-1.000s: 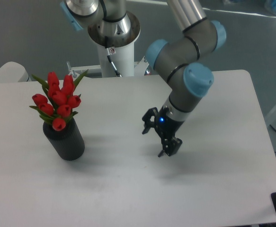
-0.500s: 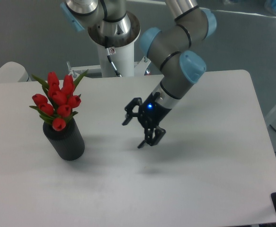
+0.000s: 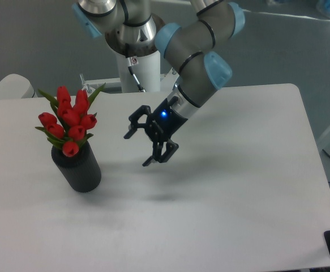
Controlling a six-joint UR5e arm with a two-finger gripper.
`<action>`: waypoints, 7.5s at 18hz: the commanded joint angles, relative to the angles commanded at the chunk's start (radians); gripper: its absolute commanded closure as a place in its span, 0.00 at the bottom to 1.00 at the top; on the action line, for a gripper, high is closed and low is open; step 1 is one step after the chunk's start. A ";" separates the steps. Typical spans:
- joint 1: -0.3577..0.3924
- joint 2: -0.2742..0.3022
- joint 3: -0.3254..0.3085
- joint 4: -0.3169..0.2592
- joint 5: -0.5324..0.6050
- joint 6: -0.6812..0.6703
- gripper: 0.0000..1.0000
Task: Pick up the flowers from the vase
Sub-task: 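Move the open gripper toward the red tulips in the black vase, then advance the gripper around the tulip stems just above the vase rim, then close the gripper on the tulip stems, then lift the tulip bunch straight up out of the black vase, then carry the held tulips away from the vase over the open table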
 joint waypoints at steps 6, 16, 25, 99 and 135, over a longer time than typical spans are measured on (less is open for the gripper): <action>-0.021 0.040 -0.034 0.000 -0.094 -0.026 0.00; -0.086 0.038 -0.043 0.002 -0.155 -0.055 0.00; -0.140 0.038 -0.055 0.003 -0.192 -0.052 0.00; 0.008 0.201 0.028 0.011 -0.572 -0.517 0.75; -0.020 -0.204 0.589 0.009 0.406 -0.476 0.82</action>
